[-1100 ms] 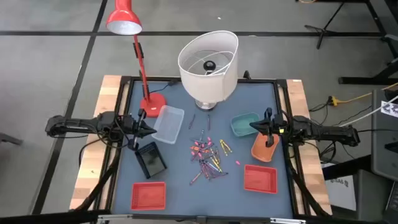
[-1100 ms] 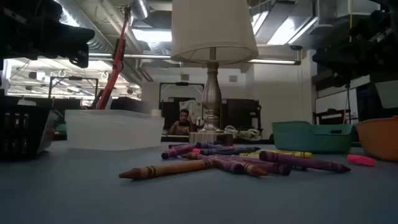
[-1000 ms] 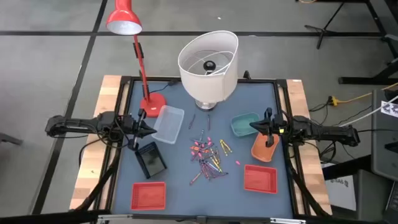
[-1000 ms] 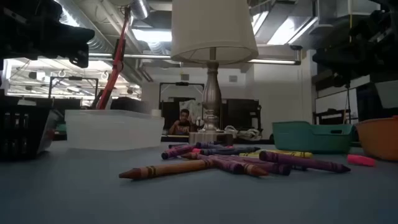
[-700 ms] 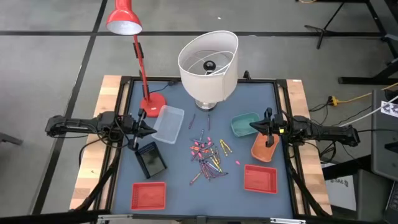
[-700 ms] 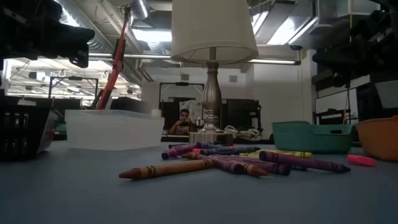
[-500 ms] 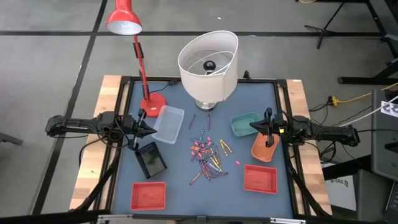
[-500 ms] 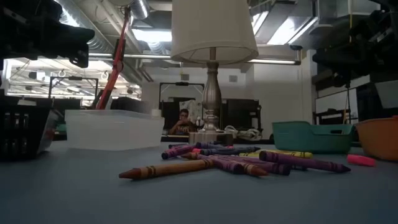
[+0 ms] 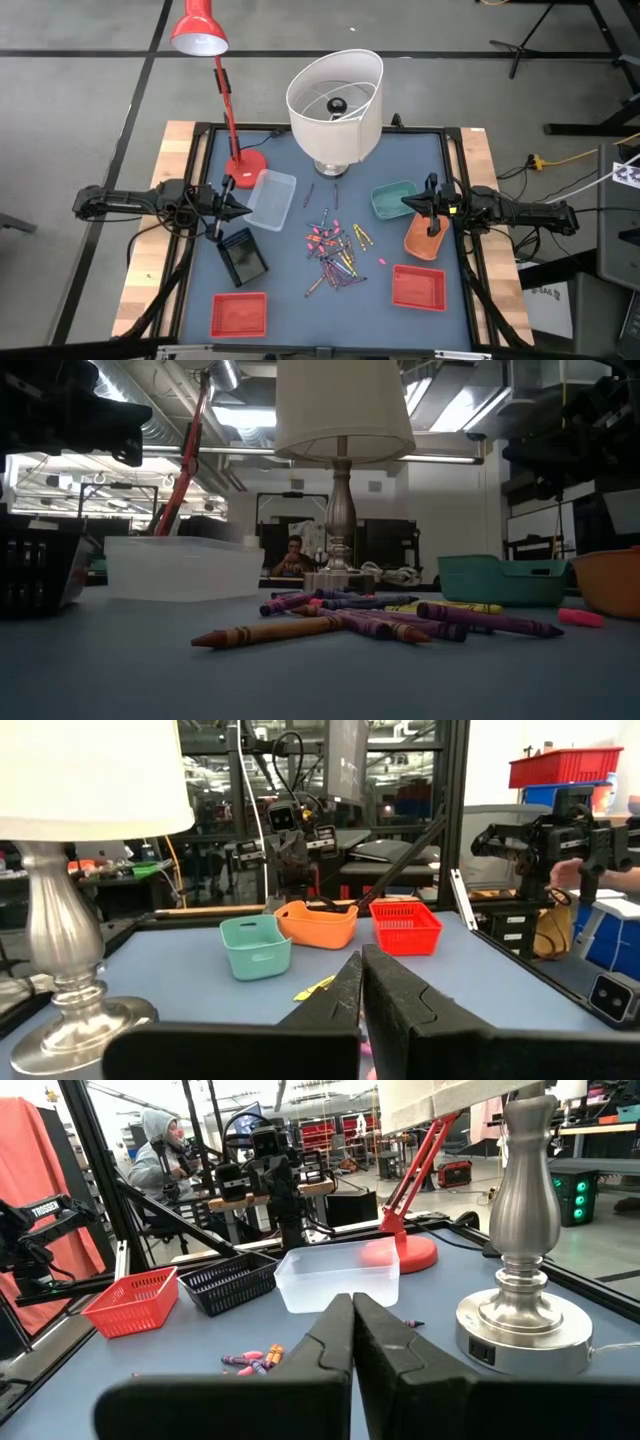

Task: Sort crayons
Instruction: Put the violet crayon into the green bin

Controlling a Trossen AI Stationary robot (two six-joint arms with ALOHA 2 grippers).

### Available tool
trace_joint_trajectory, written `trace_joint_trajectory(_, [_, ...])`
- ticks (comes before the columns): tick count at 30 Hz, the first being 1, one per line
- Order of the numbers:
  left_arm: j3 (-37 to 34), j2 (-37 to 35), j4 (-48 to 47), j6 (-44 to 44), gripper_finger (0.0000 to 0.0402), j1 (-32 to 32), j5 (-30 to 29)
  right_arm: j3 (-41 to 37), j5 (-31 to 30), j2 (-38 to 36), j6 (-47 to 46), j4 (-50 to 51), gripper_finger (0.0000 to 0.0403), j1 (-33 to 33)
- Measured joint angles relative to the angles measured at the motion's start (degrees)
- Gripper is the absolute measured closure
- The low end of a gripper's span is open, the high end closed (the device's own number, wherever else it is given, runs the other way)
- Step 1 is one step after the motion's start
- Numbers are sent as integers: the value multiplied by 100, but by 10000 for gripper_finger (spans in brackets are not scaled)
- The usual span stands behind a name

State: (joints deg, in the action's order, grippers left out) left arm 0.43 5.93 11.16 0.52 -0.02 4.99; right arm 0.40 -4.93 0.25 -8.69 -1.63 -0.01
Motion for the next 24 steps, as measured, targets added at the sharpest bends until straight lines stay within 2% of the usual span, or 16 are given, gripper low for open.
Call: trace_joint_trajectory(24, [0,0,4,8,401,-1,-79,-4,-65,0,-2,-168,397,0])
